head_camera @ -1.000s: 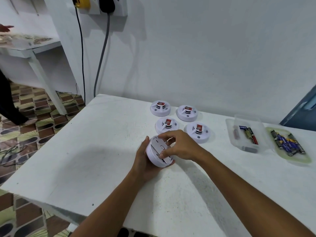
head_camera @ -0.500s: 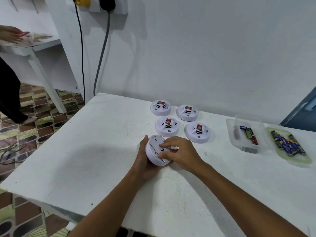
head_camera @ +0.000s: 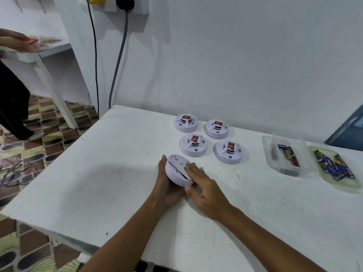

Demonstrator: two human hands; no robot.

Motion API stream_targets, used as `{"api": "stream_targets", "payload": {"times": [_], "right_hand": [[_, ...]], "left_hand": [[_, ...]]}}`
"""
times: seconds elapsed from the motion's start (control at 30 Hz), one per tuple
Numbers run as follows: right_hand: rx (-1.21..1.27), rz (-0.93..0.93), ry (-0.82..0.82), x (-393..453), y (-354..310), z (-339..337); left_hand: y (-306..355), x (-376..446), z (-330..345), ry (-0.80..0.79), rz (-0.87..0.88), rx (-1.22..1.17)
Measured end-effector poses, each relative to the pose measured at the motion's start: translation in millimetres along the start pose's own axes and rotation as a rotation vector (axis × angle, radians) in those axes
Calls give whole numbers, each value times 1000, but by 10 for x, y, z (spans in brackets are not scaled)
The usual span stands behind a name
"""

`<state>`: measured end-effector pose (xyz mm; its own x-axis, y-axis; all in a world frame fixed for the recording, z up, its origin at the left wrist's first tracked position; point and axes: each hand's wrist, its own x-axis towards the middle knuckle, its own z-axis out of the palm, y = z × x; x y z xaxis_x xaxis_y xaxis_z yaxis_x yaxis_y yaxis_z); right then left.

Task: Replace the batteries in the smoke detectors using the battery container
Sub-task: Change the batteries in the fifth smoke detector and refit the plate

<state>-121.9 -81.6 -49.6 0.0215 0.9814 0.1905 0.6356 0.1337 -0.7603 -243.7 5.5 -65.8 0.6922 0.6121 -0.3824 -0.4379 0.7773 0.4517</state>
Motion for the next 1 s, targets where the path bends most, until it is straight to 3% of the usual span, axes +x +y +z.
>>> {"api": "stream_targets", "payload": {"times": [0.13, 0.27, 0.43, 0.6, 1.0], "right_hand": [[4, -39, 32, -51, 86, 53], [142, 19, 84, 1, 63, -35], [100, 77, 120, 218, -36, -221], [71, 28, 68, 266, -72, -171], [27, -79, 258, 115, 11, 65]], "left_hand": [[-20, 0, 4, 5, 31, 19], [-18, 16, -30, -9, 33, 47], [-38, -9, 19, -76, 70, 107], [-39, -47, 42, -122, 112, 135], [-164, -26, 140, -121, 329, 183]]}}
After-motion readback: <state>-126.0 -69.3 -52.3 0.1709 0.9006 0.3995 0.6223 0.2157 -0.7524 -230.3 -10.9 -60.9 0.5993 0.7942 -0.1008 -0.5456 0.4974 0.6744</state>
